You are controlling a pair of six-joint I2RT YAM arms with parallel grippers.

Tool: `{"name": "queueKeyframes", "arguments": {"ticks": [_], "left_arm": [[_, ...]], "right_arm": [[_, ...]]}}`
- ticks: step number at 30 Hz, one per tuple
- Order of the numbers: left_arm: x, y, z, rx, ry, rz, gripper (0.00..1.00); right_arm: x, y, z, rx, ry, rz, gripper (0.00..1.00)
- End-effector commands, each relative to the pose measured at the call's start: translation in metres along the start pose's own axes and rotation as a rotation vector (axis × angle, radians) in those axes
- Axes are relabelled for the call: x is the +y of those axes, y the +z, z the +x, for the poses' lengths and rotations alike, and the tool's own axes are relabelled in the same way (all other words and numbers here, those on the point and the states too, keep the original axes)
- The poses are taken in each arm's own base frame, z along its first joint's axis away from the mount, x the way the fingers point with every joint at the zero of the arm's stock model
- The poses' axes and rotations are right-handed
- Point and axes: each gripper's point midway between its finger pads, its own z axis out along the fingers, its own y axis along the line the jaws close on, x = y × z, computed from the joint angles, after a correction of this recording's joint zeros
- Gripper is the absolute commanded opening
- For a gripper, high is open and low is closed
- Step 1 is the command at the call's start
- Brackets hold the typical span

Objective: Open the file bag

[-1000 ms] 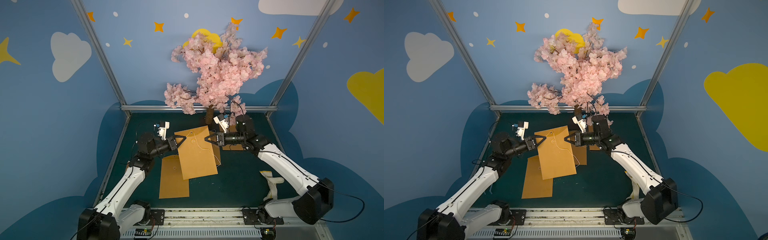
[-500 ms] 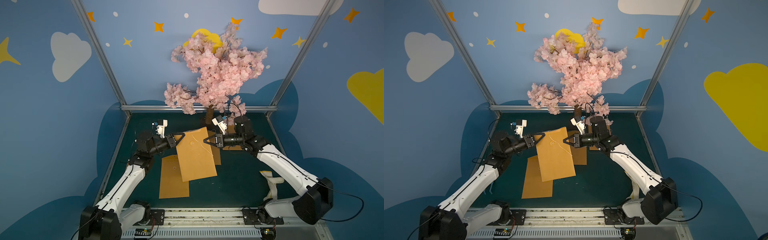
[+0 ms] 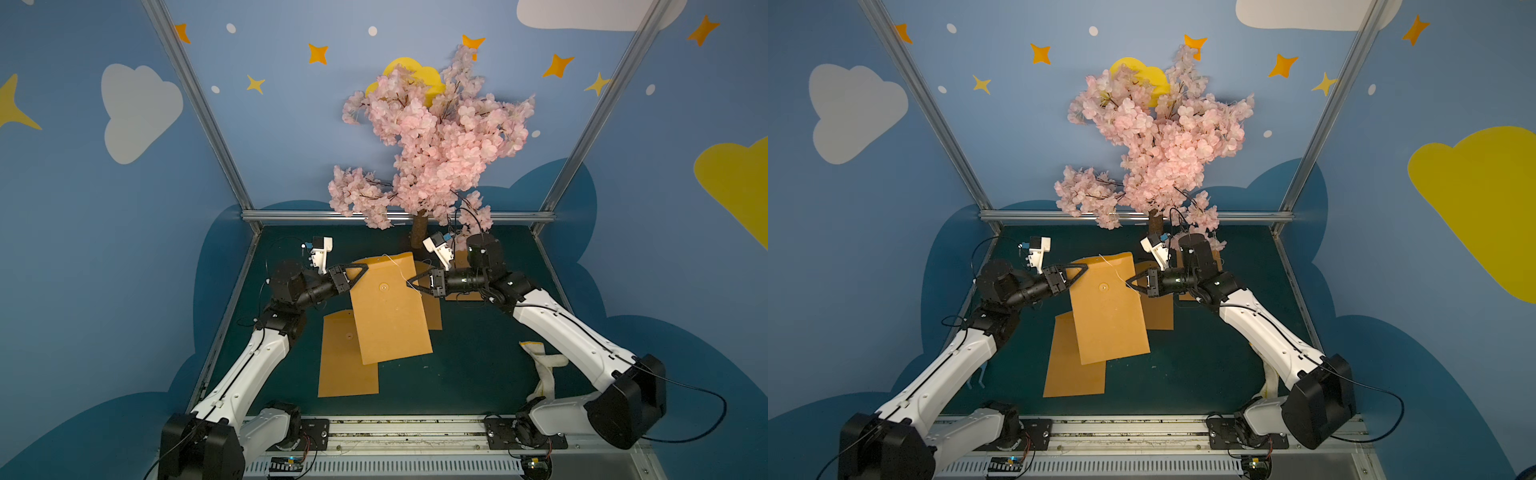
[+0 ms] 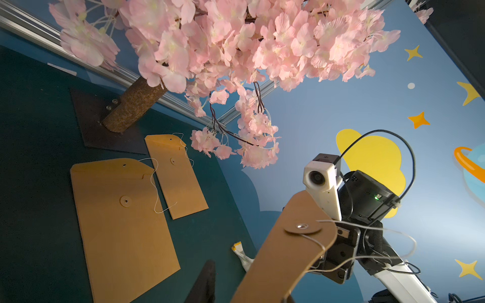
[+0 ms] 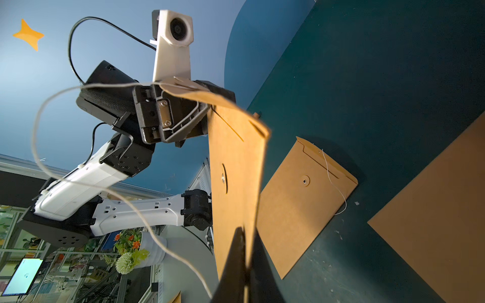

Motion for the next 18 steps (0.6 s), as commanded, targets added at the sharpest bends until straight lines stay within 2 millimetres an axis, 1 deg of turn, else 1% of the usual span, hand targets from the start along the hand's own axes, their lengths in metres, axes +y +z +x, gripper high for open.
{"name": "queueKeyframes", "arguments": {"ticks": [1, 5, 13, 18], "left_arm": [[-0.026, -0.005, -0.021, -0.067, 0.047, 0.077, 0.27], [-0.027, -0.005, -0.021, -0.070, 0.035, 0.095, 0.19], [-0.024, -0.005, -0.017, -0.065, 0.021, 0.102, 0.03], [-0.022, -0.006, -0.014, -0.059, 0.013, 0.104, 0.02]], "right_arm": [[-0.011, 0.008, 0.019, 0.060, 0.018, 0.019, 0.00], [-0.013, 0.011, 0.020, 0.066, 0.018, 0.017, 0.00], [-0.006, 0.010, 0.016, 0.057, 0.000, 0.008, 0.00], [-0.003, 0.008, 0.012, 0.041, -0.014, 0.005, 0.00]]}}
